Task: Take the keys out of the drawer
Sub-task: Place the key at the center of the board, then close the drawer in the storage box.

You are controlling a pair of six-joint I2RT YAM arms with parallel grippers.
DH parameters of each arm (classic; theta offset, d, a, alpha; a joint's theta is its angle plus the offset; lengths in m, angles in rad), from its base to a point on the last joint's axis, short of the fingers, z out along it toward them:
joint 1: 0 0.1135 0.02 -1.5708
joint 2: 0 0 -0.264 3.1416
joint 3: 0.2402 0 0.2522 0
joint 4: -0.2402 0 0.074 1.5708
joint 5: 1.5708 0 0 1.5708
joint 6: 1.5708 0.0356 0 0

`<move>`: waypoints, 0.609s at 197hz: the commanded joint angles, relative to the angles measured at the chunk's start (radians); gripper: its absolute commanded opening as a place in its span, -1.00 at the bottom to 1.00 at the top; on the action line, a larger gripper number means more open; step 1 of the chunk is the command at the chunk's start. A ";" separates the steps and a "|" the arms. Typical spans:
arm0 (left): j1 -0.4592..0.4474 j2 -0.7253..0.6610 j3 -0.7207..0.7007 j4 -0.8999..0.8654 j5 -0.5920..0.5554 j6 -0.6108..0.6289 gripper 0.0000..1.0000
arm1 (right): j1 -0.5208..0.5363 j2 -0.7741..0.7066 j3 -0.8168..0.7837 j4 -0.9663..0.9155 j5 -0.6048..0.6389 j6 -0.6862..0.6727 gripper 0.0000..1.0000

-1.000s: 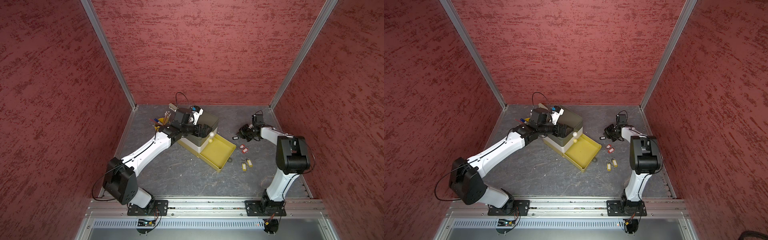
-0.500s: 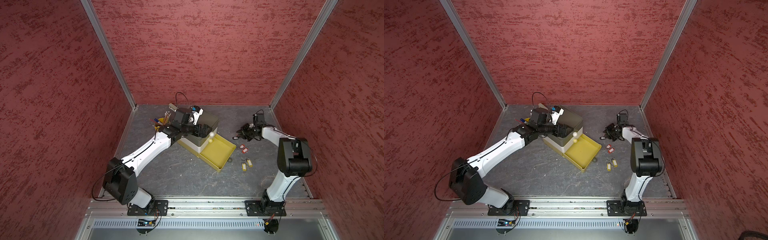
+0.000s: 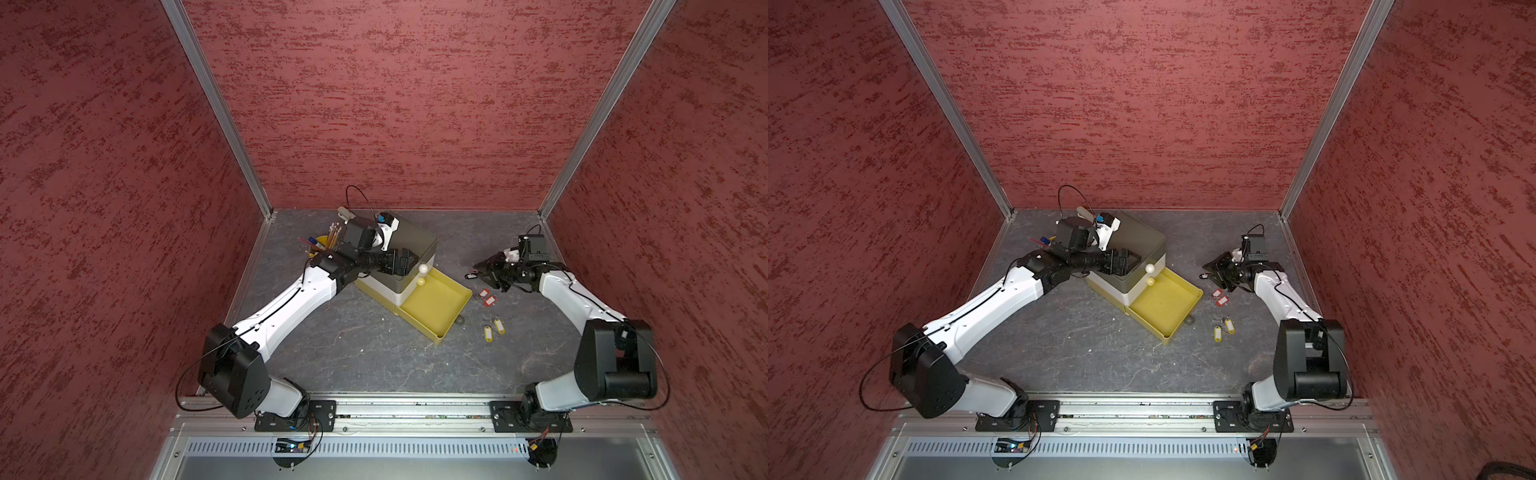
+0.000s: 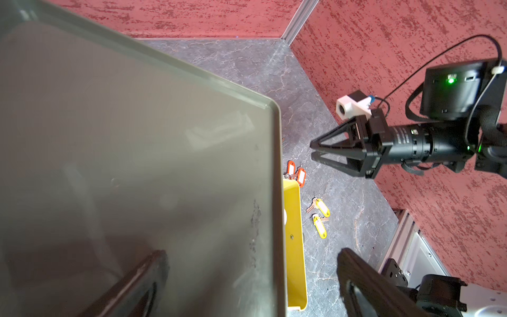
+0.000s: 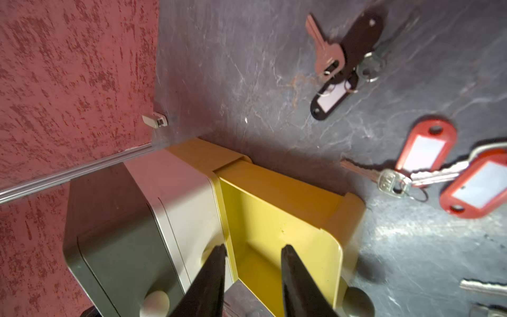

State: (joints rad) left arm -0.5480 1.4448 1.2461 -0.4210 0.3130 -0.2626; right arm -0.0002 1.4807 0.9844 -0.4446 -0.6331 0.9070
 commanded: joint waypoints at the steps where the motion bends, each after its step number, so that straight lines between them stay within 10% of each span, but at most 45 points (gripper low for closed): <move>1: 0.004 -0.008 -0.028 -0.084 -0.023 -0.049 0.99 | 0.028 -0.076 -0.008 -0.075 -0.050 -0.086 -0.19; 120: -0.038 0.002 0.116 -0.260 -0.138 -0.154 0.99 | 0.039 -0.337 -0.111 -0.428 -0.151 -0.359 -0.05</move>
State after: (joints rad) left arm -0.5770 1.4372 1.3399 -0.6247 0.2146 -0.3927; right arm 0.0315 1.1904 0.9424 -0.8211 -0.7334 0.5785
